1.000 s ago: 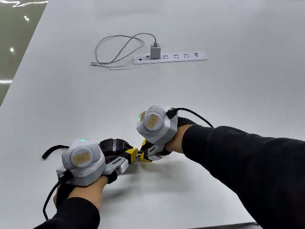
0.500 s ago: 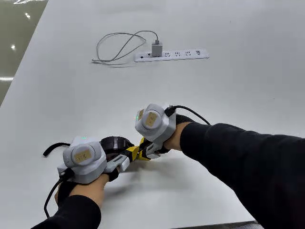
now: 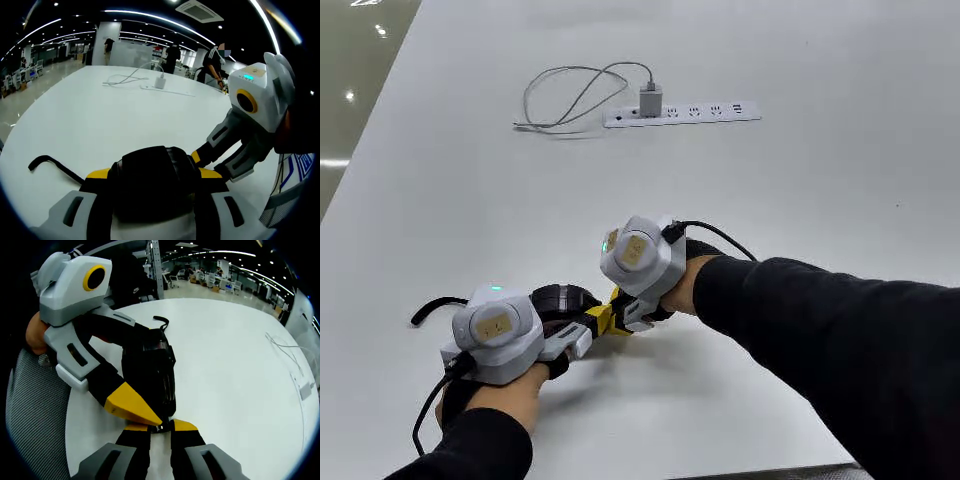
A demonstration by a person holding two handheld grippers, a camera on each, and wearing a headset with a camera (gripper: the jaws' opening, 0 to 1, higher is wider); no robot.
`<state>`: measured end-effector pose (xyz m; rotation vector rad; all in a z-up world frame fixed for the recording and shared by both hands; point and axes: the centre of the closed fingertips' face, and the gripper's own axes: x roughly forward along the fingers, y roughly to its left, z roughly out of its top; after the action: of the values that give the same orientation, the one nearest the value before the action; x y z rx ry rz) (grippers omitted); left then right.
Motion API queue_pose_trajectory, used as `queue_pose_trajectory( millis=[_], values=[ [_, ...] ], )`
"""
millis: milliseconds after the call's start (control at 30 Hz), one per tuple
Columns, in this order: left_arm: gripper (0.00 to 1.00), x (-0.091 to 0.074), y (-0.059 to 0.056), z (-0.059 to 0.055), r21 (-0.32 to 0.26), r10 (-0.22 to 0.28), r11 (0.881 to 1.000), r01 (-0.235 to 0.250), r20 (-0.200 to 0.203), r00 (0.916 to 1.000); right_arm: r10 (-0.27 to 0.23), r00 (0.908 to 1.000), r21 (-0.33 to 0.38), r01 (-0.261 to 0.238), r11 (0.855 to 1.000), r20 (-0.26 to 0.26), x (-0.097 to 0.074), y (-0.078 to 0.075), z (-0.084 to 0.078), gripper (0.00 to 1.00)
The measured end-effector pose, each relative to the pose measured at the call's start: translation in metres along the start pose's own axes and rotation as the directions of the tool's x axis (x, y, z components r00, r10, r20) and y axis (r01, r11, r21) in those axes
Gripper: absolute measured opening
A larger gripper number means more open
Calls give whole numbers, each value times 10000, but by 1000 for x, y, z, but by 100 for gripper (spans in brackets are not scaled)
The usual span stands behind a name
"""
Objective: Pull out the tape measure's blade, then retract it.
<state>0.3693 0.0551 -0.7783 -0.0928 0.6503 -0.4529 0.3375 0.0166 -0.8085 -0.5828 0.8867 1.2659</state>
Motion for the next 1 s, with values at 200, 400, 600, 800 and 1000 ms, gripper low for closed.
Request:
queue_pose_trajectory(
  millis=[200,400,600,800,1000],
  values=[
    [62,0,0,0,24,19,10000,-19,14,10000,-65,10000,-68,65,10000,-22,0,0,0,12],
    [63,0,-1,0,103,90,9999,-91,121,9999,-252,9996,-171,251,9995,-86,0,-1,-1,13],
    [63,1,0,0,32,228,9997,-228,24,9997,-721,9974,-472,717,9963,-81,-3,-10,0,24],
    [63,0,1,1,-45,141,9999,-142,-140,9998,-738,9970,-470,728,9962,-214,-5,-9,-3,22],
    [62,-2,-1,1,133,-138,9998,142,-315,9994,-842,9960,-210,836,9963,-289,-15,-6,-8,21]
  ],
)
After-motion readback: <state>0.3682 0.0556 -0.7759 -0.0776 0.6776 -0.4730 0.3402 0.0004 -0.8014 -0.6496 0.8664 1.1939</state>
